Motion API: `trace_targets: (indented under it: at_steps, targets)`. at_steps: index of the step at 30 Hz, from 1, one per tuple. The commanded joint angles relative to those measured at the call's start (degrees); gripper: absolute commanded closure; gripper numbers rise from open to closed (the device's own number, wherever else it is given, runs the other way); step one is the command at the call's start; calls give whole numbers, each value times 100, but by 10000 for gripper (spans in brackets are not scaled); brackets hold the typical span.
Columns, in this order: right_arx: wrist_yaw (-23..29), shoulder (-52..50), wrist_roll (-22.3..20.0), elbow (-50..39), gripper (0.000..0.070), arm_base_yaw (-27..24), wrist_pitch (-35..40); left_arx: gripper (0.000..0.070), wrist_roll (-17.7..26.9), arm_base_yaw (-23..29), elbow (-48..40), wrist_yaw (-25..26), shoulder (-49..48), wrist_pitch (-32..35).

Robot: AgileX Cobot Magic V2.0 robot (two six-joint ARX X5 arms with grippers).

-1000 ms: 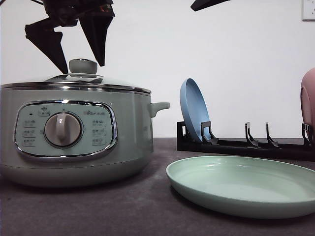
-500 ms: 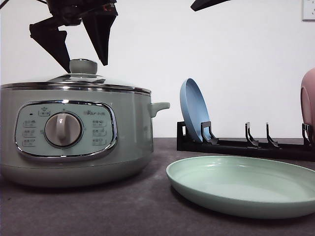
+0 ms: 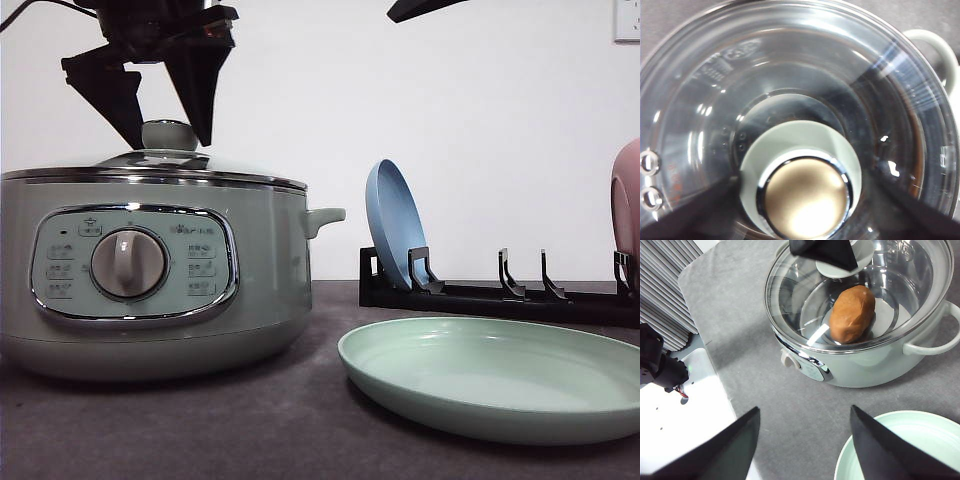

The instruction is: Transfer potato from steamer to green plate

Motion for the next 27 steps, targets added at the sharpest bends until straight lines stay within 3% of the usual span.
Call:
trace_targets:
  at_steps: [1, 11, 27]
  targets:
    - [-17, 57, -68, 79, 345, 35, 16, 374, 6, -41, 160, 42, 105, 8]
    - [-15, 57, -68, 79, 345, 33, 20, 698, -11, -41, 160, 39, 101, -139]
    - [-15, 57, -59, 79, 345, 33, 19, 699, 2, 127, 162, 39, -633, 269]
